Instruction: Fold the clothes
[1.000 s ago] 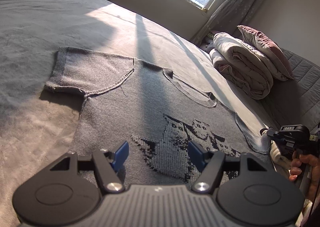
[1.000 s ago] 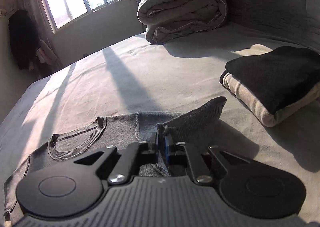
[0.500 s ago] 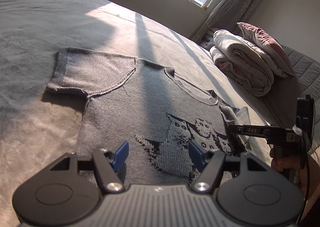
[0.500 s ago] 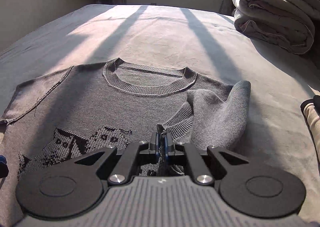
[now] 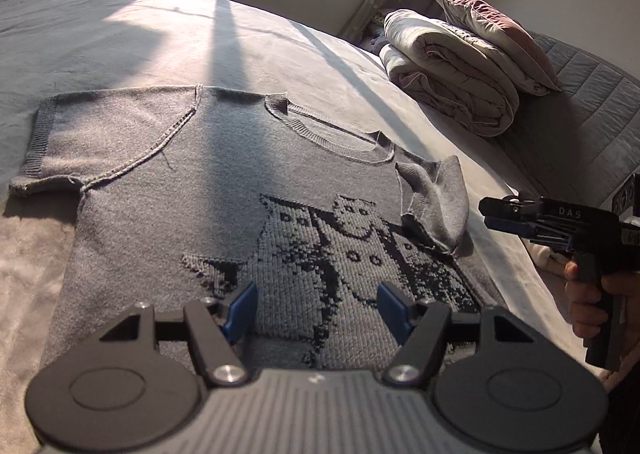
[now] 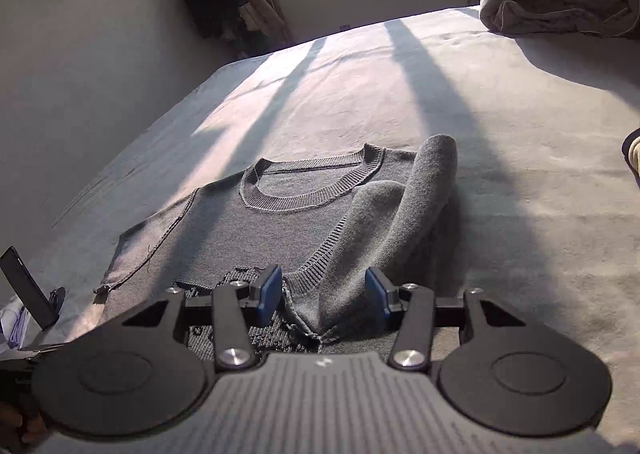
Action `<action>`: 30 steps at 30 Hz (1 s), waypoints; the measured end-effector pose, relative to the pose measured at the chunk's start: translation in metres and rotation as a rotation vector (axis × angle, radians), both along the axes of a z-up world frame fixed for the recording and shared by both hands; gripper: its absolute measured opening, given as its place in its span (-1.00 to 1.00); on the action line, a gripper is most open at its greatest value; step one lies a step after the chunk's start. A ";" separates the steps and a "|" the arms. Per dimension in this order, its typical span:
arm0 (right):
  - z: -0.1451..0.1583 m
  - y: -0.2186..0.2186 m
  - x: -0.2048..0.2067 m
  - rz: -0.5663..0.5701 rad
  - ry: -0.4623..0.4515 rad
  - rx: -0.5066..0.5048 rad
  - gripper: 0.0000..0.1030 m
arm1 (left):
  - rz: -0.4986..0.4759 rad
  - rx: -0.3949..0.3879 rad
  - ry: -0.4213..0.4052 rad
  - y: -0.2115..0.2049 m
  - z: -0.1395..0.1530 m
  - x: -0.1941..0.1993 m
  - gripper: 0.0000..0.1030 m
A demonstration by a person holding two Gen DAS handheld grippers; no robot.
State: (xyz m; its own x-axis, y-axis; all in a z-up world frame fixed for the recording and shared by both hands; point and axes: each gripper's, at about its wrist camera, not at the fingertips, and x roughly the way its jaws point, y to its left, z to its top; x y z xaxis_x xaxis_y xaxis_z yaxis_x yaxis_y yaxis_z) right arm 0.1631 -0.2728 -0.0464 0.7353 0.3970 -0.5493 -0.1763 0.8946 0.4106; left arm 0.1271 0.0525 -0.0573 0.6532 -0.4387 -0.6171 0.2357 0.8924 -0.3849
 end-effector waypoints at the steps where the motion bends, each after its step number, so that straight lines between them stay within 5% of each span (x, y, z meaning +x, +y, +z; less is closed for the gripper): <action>1: -0.001 -0.007 0.000 -0.014 -0.012 0.024 -0.02 | -0.002 0.014 -0.007 -0.012 0.005 0.008 0.23; 5: -0.010 -0.024 0.003 -0.054 -0.068 0.066 -0.04 | -0.045 0.051 -0.041 -0.062 0.019 0.041 -0.03; 11: -0.044 -0.048 0.003 -0.039 -0.113 0.339 -0.07 | -0.130 0.118 -0.113 -0.126 0.022 0.080 -0.49; 13: -0.047 -0.054 0.008 -0.038 -0.088 0.352 -0.08 | -0.156 0.174 -0.134 -0.140 0.016 0.091 -0.66; 16: -0.049 -0.062 0.013 -0.047 -0.080 0.406 -0.08 | -0.211 0.220 -0.115 -0.152 0.001 0.103 -0.71; 20: -0.061 -0.075 0.016 -0.015 -0.089 0.671 -0.08 | -0.254 0.230 -0.101 -0.158 -0.013 0.107 -0.69; 25: -0.066 -0.077 0.018 -0.091 -0.020 0.591 -0.08 | -0.249 0.225 -0.121 -0.163 -0.015 0.105 -0.42; 27: -0.066 -0.076 0.018 -0.111 -0.003 0.560 -0.28 | -0.255 0.262 -0.147 -0.170 -0.015 0.102 -0.44; 30: -0.062 -0.076 0.017 -0.107 -0.006 0.543 -0.27 | -0.253 0.325 -0.185 -0.179 -0.017 0.094 -0.55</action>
